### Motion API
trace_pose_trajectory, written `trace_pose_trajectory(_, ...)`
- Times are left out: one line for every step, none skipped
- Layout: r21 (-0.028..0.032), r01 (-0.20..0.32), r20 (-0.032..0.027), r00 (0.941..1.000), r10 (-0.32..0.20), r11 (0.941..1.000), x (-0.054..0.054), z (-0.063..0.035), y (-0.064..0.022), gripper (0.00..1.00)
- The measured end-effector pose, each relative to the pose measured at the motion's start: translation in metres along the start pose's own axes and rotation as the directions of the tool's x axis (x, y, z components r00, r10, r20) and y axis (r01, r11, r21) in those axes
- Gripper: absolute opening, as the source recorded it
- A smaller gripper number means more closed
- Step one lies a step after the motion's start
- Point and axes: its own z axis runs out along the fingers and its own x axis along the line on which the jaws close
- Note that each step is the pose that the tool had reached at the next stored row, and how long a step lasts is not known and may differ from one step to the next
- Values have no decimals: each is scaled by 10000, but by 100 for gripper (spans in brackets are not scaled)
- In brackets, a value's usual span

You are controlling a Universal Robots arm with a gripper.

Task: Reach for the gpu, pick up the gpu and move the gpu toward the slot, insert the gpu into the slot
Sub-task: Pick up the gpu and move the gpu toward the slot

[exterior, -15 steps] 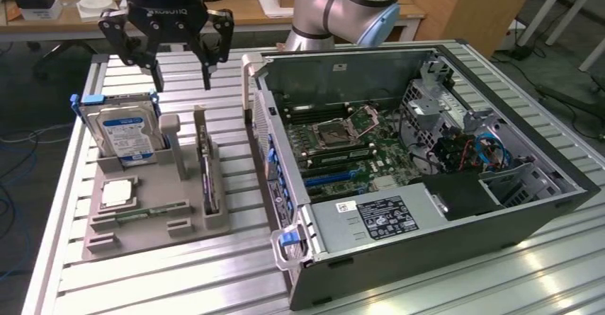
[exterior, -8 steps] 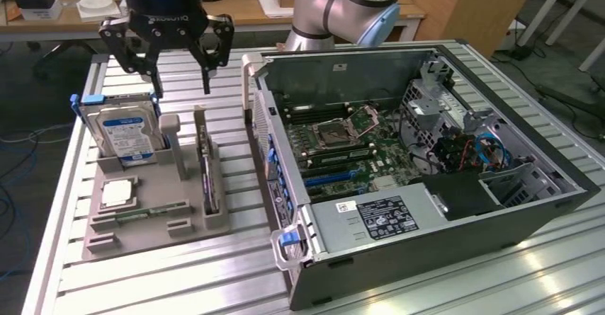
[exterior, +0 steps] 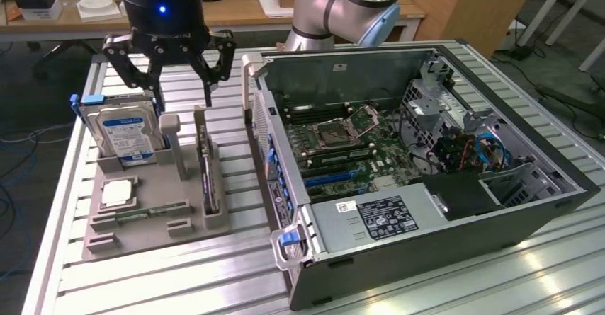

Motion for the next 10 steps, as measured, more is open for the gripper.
trace_pose_trajectory(1,28,-2,10000,-28,10000,0,18,-3,65)
trace_pose_trajectory(1,48,-3,10000,-48,10000,-1,36,-4,65)
trace_pose_trajectory(1,60,-4,10000,-60,10000,-3,54,-5,65)
trace_pose_trajectory(1,67,-4,10000,-67,10000,-7,72,-6,65)
trace_pose_trajectory(2,70,-5,10000,-70,10000,-11,90,-7,65)
trace_pose_trajectory(1,70,-5,10000,-70,10000,-14,108,-8,65)
trace_pose_trajectory(0,71,-4,10000,-71,10000,-17,128,-8,65)
trace_pose_trajectory(0,72,-4,10000,-72,10000,-20,146,-9,65)
trace_pose_trajectory(0,74,-4,10000,-74,10000,-23,164,-10,65)
trace_pose_trajectory(1,76,-4,10000,-76,10000,-25,181,-11,65)
